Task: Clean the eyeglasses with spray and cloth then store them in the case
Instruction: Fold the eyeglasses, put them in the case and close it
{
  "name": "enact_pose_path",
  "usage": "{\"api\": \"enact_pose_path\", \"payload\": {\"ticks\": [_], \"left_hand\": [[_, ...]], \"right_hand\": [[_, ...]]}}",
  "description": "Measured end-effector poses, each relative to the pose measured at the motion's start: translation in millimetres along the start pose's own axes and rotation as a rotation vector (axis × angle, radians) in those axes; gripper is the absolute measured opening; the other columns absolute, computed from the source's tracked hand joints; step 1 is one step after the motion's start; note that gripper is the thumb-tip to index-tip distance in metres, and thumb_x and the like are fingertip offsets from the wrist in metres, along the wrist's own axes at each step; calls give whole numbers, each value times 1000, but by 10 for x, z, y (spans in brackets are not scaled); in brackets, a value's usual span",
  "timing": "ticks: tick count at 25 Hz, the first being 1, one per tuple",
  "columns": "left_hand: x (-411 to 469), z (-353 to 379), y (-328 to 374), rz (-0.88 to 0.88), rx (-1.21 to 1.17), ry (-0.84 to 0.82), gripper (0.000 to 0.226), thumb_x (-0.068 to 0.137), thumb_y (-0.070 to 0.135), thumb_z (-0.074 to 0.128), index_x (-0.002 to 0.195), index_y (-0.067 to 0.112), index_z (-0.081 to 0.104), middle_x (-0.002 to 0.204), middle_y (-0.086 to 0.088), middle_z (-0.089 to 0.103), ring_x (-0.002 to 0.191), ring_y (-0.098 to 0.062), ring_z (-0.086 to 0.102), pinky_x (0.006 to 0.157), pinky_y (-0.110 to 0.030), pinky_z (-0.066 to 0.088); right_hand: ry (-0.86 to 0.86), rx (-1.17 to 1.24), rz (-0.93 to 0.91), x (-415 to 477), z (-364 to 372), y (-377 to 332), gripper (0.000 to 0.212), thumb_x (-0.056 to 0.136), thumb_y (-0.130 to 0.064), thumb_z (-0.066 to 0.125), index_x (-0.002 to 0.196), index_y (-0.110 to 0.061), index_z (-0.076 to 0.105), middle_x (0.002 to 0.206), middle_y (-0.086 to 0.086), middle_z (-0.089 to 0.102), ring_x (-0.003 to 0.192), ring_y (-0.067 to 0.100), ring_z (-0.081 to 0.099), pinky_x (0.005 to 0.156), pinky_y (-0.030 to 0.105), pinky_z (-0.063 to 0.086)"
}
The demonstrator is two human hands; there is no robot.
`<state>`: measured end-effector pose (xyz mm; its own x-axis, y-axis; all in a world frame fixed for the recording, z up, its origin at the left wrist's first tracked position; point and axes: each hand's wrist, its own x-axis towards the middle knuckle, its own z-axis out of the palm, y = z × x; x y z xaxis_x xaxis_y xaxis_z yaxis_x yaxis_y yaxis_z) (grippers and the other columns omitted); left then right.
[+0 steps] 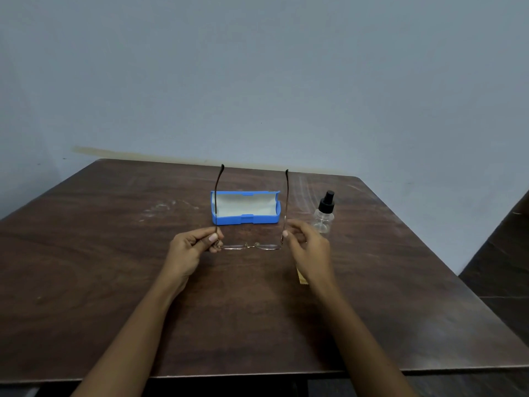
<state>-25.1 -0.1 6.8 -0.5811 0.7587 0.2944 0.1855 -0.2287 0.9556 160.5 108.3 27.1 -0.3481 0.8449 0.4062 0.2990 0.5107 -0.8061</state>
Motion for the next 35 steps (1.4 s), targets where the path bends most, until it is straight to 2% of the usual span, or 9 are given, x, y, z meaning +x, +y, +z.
{"api": "enact_pose_path", "payload": {"ticks": [6, 8, 12, 14, 19, 24, 26, 30, 35], "left_hand": [[27, -26, -39, 12, 11, 53, 25, 84, -8, 51, 82, 11, 67, 52, 9, 65, 49, 0, 54, 59, -9, 48], [41, -30, -53, 31, 46, 99, 27, 83, -9, 53, 82, 14, 68, 55, 7, 66, 49, 1, 55, 58, -8, 48], [54, -21, -60, 133, 194, 150, 22, 82, -8, 54, 92, 6, 69, 69, 0, 64, 51, 1, 57, 57, -7, 47], [66, -17, -50, 169, 234, 164, 22, 82, -8, 55, 92, 5, 69, 72, -1, 63, 53, 1, 57, 56, -7, 47], [91, 18, -14, 169, 292, 151, 21, 84, -8, 53, 91, 4, 70, 75, -2, 62, 54, 4, 56, 56, -7, 47], [90, 45, 17, 167, 275, 148, 22, 84, -9, 52, 92, 4, 69, 73, -2, 61, 54, 3, 56, 55, -7, 46], [85, 46, 15, 166, 271, 144, 22, 84, -9, 52, 92, 3, 69, 73, -3, 60, 53, 3, 56, 55, -8, 46], [97, 44, -8, 168, 272, 143, 21, 83, -10, 52, 95, -2, 68, 70, 1, 60, 52, 2, 56, 55, -6, 45], [103, 19, -35, 120, 236, 161, 25, 82, -13, 52, 101, -5, 66, 85, -3, 64, 52, 5, 59, 62, -4, 46]], "right_hand": [[-30, 204, 99, 162, 162, 46, 24, 83, -2, 60, 106, -10, 61, 76, -10, 59, 72, 1, 55, 70, 19, 49], [-26, 223, 62, 177, 183, 50, 23, 83, -1, 60, 102, -15, 61, 78, -8, 60, 73, 1, 57, 70, 17, 50], [12, 268, 2, 119, 214, 83, 30, 81, 1, 62, 92, -26, 59, 76, -11, 61, 68, -8, 57, 65, 6, 47], [-14, 265, -23, 105, 209, 109, 30, 81, 0, 62, 87, -29, 58, 78, -12, 61, 69, -8, 57, 66, 7, 48], [-46, 139, -111, 105, 218, 133, 18, 82, 0, 60, 90, -15, 64, 80, -6, 60, 69, 1, 54, 64, 5, 45], [-63, 39, -184, 98, 234, 121, 24, 80, 4, 60, 97, -10, 70, 81, -3, 60, 68, 2, 52, 64, 4, 39], [-84, 26, -184, 100, 231, 118, 25, 81, 4, 60, 97, -11, 71, 83, 0, 62, 73, 9, 56, 67, 7, 41], [-85, -52, -242, 89, 221, 100, 25, 82, 3, 59, 97, -12, 72, 84, 10, 67, 81, 18, 58, 75, 32, 46], [-86, -124, -300, 77, 215, 116, 28, 82, 7, 57, 94, -12, 73, 82, 10, 65, 79, 11, 50, 75, 24, 38]]}}
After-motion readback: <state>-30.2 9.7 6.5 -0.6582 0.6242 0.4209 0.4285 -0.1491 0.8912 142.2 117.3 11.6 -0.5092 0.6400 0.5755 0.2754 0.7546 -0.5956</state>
